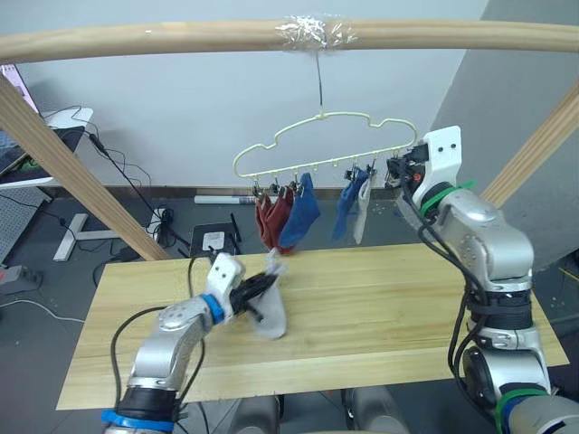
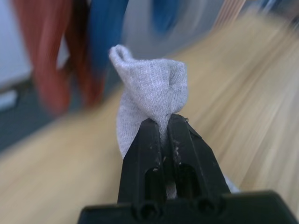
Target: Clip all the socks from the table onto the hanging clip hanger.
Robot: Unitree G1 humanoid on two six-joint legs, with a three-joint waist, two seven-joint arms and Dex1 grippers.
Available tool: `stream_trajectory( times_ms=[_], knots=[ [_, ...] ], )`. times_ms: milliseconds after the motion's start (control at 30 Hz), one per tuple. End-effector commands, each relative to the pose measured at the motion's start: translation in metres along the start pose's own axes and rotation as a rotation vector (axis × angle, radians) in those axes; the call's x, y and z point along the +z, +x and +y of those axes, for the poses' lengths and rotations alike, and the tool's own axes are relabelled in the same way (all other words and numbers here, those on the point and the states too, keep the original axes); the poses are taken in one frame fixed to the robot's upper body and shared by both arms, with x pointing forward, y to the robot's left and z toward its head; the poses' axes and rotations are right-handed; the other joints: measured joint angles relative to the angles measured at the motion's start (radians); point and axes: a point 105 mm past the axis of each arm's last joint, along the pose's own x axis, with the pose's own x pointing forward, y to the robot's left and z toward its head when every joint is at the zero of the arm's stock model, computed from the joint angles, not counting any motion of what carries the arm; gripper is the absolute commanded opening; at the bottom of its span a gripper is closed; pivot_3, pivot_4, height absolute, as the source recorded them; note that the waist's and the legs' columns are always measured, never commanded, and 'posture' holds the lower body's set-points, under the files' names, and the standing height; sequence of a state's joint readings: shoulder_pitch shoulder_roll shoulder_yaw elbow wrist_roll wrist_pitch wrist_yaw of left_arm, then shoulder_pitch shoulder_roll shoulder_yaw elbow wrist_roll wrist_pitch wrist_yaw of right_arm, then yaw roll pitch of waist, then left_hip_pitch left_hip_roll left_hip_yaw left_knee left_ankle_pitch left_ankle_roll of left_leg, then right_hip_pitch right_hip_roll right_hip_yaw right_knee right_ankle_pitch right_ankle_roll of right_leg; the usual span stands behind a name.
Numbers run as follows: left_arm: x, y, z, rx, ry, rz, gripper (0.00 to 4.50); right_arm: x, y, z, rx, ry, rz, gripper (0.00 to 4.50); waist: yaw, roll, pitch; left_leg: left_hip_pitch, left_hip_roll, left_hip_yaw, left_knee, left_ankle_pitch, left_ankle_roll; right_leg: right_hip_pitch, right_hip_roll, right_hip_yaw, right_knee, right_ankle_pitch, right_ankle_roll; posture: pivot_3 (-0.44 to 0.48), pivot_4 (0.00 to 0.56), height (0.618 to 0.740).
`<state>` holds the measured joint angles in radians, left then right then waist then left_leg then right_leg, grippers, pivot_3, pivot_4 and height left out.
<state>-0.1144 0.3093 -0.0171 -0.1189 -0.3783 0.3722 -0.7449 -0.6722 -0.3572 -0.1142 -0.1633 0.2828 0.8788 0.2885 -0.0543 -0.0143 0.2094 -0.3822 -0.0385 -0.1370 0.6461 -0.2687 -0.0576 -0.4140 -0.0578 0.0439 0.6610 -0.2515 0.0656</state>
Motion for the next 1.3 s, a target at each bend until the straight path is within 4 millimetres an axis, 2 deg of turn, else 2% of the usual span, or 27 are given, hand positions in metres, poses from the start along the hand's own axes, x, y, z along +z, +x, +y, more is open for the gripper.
stream_trajectory(
  times_ms=[33,133,233,400,500,900,1133,1300],
  knots=[
    [0.045,0.025,-0.039,-0.114,0.075,-0.165,0.02,0.016,-0.01,0.0,0.028,0.109,0.027,0.0,-0.001,0.0,0.0,0.0,0.0,0.0,0.0,0.0,0.0,0.0,0.0,0.0,0.0,0.0,0.0,-0.098,0.2,0.74],
    [0.055,0.051,-0.069,-0.194,0.103,-0.202,0.02,0.02,-0.013,0.006,0.049,0.221,0.063,0.0,-0.003,0.0,0.0,0.001,0.0,0.001,0.0,0.0,0.0,0.001,0.001,0.0,0.0,0.0,0.0,-0.098,0.2,0.74],
    [0.049,0.07,-0.082,-0.231,0.142,-0.181,0.02,0.025,-0.014,0.01,0.05,0.276,0.071,0.0,-0.008,0.0,0.0,0.001,0.0,0.001,0.0,0.0,0.0,0.0,0.001,0.0,0.0,0.0,0.0,-0.127,0.196,0.74],
    [0.038,0.099,-0.088,-0.238,0.18,-0.135,0.02,0.027,-0.015,0.015,0.047,0.334,0.09,0.0,-0.013,0.0,0.0,0.0,0.0,0.001,0.0,0.0,0.0,0.0,0.001,0.0,0.0,0.0,0.0,-0.148,0.193,0.74],
    [0.039,0.112,-0.081,-0.201,0.206,-0.133,0.02,0.028,-0.016,0.015,0.044,0.325,0.099,0.0,-0.019,0.0,0.0,0.0,0.0,0.001,0.0,0.0,0.0,0.0,0.001,0.0,0.0,0.0,0.0,-0.157,0.199,0.74],
    [0.057,0.14,-0.075,-0.158,0.28,-0.175,0.02,0.024,-0.019,0.022,0.055,0.329,0.121,0.0,-0.035,0.0,0.0,0.0,0.0,0.001,0.0,0.0,0.0,0.0,0.001,0.0,0.0,0.0,0.001,-0.162,0.193,0.74],
    [0.07,0.14,-0.073,-0.133,0.29,-0.223,0.02,0.021,-0.02,0.02,0.045,0.33,0.123,0.0,-0.036,0.0,0.0,0.0,0.0,0.001,-0.001,0.0,0.0,0.0,0.001,0.0,0.0,0.0,0.001,-0.159,0.186,0.74],
    [0.071,0.134,-0.077,-0.153,0.301,-0.238,0.02,0.02,-0.02,0.017,0.032,0.331,0.121,0.0,-0.036,0.0,0.0,0.0,0.0,0.001,0.0,0.0,0.0,0.0,0.001,0.0,0.0,0.0,0.001,-0.156,0.183,0.74]
  ],
)
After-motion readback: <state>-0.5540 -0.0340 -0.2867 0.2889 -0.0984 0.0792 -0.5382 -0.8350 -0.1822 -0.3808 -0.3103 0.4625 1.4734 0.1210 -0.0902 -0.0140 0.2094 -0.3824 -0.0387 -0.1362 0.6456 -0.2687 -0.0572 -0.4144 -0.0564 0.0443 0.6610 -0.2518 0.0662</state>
